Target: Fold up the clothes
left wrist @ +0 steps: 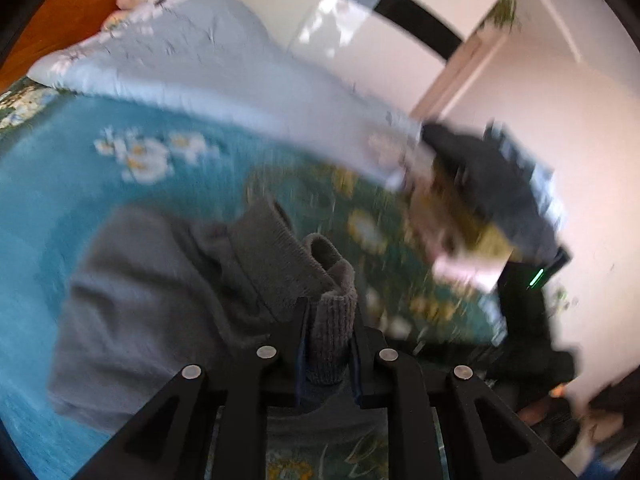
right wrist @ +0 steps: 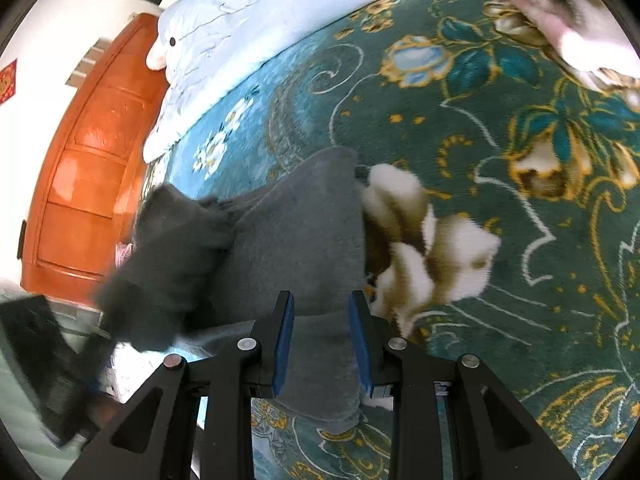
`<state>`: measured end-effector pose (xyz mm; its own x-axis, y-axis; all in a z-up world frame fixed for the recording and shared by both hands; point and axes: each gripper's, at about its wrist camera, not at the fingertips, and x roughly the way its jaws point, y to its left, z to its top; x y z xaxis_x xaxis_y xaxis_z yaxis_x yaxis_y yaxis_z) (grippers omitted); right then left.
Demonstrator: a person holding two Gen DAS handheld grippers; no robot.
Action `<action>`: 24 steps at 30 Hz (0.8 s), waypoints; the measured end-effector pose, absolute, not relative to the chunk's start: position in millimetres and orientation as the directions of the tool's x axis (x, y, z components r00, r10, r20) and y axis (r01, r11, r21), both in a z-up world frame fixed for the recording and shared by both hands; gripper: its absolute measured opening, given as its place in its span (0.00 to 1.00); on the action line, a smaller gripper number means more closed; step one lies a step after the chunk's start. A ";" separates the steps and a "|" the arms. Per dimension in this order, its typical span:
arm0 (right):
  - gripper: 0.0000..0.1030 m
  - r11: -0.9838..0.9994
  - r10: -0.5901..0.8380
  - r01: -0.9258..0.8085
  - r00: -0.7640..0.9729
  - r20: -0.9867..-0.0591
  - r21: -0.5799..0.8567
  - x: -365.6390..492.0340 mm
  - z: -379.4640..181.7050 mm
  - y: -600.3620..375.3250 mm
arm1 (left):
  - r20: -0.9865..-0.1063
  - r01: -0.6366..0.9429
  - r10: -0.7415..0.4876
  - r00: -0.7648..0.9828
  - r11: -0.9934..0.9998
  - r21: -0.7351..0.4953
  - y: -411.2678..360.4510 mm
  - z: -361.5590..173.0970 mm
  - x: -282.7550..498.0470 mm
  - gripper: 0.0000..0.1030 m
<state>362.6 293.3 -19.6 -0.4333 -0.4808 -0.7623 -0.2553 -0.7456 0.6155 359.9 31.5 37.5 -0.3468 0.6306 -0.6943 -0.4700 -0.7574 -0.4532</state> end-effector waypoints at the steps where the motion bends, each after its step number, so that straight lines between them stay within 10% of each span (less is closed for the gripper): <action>1: 0.28 -0.741 -0.483 -0.257 -0.438 -0.758 0.621 363.1 -19.3 294.6 | -0.708 -0.470 0.622 -0.334 -0.761 -0.447 34.8 32.0 363.5 0.21; 9: 0.28 -0.701 -0.518 -0.233 -0.482 -0.707 0.674 362.1 -9.9 293.3 | -0.709 -0.437 0.680 -0.187 -0.704 -0.560 34.7 8.1 378.6 0.55; 15: 0.43 -0.703 -0.555 -0.155 -0.492 -0.671 0.694 359.4 0.9 278.9 | -0.640 -0.337 0.722 -0.263 -0.691 -0.640 -26.5 26.1 370.5 0.58; 24: 0.52 -0.693 -0.614 -0.118 -0.419 -0.668 0.711 323.6 -19.6 237.2 | -0.751 0.004 0.441 -0.492 -0.861 -0.509 -132.5 14.2 347.9 0.59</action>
<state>323.6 237.2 -19.6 -0.4195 -0.6144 -0.6683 -0.1183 -0.6929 0.7113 347.9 -132.5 14.2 -0.4915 0.4413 -0.7507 0.0041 -0.8609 -0.5088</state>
